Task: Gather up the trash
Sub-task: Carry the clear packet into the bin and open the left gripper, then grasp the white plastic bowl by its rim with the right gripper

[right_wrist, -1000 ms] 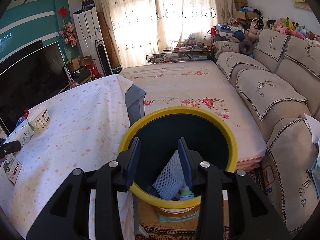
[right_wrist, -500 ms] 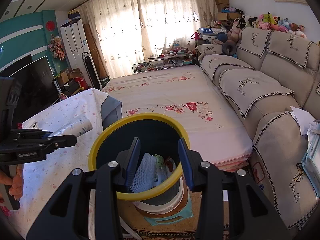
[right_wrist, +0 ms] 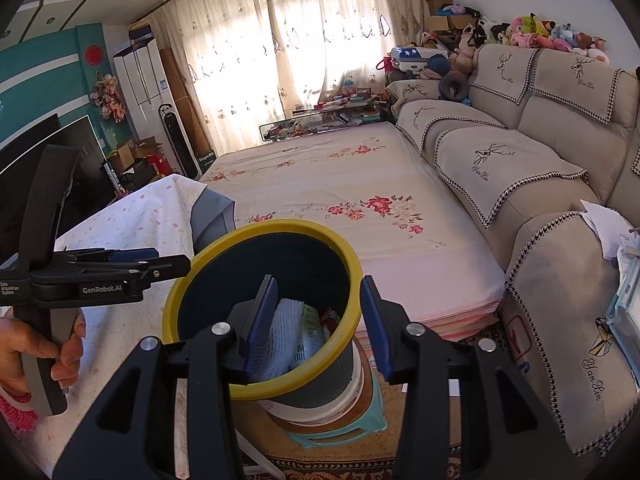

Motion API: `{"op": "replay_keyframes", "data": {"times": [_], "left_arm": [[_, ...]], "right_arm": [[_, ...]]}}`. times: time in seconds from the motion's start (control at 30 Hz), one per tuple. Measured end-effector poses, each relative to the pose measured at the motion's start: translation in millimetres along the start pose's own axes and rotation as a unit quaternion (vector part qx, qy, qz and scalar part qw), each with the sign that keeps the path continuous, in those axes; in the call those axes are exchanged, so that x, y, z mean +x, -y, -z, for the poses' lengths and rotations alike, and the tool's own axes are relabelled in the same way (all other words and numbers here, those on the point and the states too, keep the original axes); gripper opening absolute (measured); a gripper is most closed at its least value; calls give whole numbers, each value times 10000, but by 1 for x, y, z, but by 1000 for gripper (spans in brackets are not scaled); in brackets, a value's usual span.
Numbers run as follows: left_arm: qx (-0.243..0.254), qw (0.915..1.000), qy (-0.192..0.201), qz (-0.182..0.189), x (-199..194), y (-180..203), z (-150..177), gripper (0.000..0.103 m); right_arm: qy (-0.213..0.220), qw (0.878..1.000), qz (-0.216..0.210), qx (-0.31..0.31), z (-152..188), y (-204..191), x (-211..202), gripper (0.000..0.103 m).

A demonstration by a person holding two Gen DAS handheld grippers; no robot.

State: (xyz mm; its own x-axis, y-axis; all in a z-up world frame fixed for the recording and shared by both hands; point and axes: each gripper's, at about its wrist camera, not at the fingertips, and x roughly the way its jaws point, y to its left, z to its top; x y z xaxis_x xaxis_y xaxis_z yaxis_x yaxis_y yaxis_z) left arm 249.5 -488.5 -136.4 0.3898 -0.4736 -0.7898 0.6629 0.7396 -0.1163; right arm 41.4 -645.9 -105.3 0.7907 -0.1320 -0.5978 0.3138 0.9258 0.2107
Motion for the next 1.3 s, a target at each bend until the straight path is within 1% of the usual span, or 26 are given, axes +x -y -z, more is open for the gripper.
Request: {"op": "replay_keyframes", "data": {"times": [0.03,0.1,0.17,0.23,0.33,0.4,0.47,0.6,0.7,0.83,0.93,1.03,1.1,1.2,1.3], "left_arm": [[-34,9999,94,-13,-10,-3,2,70],[-94,9996,270,-23,-33,-11,10,76],[-174,9987,466,-77,-61,-19,21,81],[-287,9973,661,-115,-90,-30,35,82],[-470,9952,838,-188,-128,-49,57,85],[-555,9934,944,-334,-152,-64,73,89],[-658,9911,1058,-479,-176,-80,88,89],[-958,9833,1275,-872,-222,-115,123,94],[-1230,9757,1385,-1167,-251,-145,149,98],[-1608,9625,1487,-1601,-283,-184,186,98],[-1949,9551,1523,-1629,-299,-213,209,98],[-2116,9485,1597,-1736,-311,-232,226,98],[-2173,9448,1655,-1811,-319,-241,235,98],[-2250,9412,1696,-1862,-325,-249,243,98],[-2367,9379,1715,-1869,-330,-253,250,98]], "right_arm": [[-5,10000,-14,-17,0,-2,0,42],[-22,10000,-47,-59,1,-7,0,42],[-37,9999,-87,-99,1,-13,1,42],[-50,9998,-147,-148,2,-21,1,42],[-77,9993,-253,-257,1,-39,4,44],[-101,9987,-345,-362,0,-54,5,44],[-109,9977,-451,-490,-2,-71,7,44],[-162,9947,-733,-706,-9,-109,11,44],[-228,9903,-1012,-928,-17,-147,16,44],[-406,9777,-1527,-1383,-29,-212,28,46],[-537,9659,-1824,-1757,-36,-268,39,46],[-628,9558,-2106,-1951,-43,-321,51,46],[-661,9517,-2190,-2049,-48,-351,59,46],[-702,9498,-2143,-2168,-51,-389,77,46],[-936,9497,-2063,-2161,-50,-415,102,46]]}}
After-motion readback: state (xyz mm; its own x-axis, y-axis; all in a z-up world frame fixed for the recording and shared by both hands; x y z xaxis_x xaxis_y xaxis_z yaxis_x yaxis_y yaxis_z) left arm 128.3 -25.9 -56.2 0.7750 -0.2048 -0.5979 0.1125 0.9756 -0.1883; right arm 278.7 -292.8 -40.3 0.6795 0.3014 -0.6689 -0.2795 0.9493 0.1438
